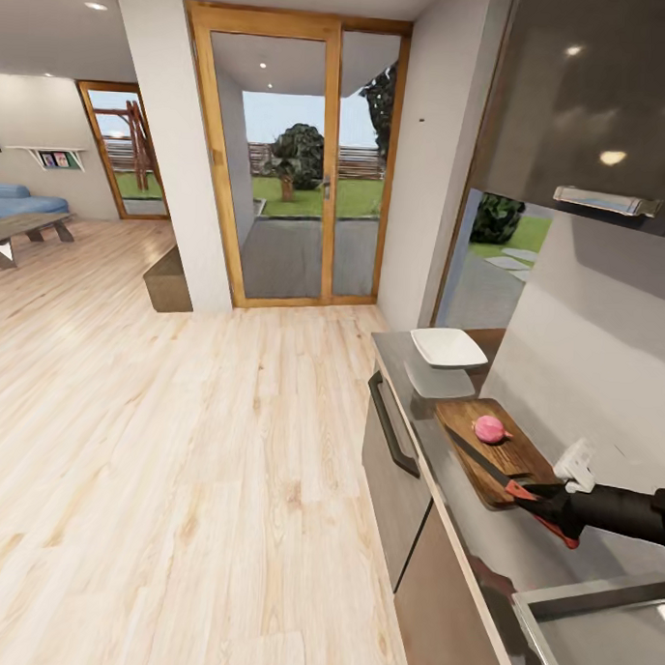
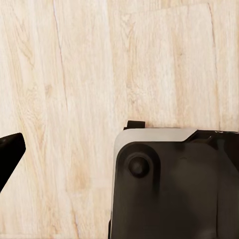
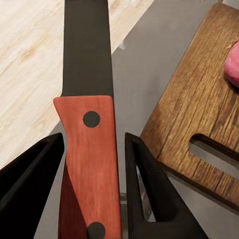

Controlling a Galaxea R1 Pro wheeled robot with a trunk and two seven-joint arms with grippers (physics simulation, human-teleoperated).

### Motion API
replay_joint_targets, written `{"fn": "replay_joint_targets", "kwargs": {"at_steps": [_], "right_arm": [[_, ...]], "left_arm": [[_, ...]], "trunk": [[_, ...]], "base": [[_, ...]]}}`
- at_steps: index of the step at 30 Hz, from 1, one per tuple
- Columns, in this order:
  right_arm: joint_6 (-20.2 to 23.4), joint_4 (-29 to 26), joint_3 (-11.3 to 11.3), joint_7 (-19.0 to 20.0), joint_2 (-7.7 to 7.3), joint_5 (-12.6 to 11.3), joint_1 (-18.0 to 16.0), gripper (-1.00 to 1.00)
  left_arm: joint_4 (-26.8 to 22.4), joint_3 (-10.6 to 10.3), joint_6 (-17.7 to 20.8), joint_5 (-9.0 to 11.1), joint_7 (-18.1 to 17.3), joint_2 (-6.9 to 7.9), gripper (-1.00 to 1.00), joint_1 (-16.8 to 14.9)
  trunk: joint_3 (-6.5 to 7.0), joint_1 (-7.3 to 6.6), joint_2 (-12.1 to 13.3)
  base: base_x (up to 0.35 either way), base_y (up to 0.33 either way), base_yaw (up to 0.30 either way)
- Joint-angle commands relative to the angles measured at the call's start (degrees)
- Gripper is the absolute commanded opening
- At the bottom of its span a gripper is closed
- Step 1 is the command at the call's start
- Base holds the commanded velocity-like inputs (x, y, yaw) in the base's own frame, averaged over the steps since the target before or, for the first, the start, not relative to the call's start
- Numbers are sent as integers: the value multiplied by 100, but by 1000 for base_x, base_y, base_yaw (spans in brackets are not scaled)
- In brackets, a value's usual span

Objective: In the kitchen, take the Vidalia onion out of the sink, dice it on the chopping board with the paring knife, put the diced onion into the bowl on the countertop, then place both the paring knife and the chopping board into the sink.

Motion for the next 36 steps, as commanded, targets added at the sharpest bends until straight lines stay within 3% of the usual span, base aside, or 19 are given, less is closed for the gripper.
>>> {"fn": "replay_joint_targets", "kwargs": {"at_steps": [1, 8, 36], "right_arm": [[72, -5, -3, 50, 0, 24, -7, -100], [76, -6, -6, 61, -9, 24, -8, -100], [73, -5, -7, 54, 1, 24, -7, -100]], "left_arm": [[16, -51, -33, 58, 11, -3, 100, -8], [16, -51, -36, 58, 11, -3, 100, -8], [16, -51, -35, 58, 9, -3, 100, -8]], "trunk": [[-12, 3, -12], [-10, 3, -12], [-3, 3, -12]], "base": [[0, 0, 0], [0, 82, -141], [0, 285, -266]]}}
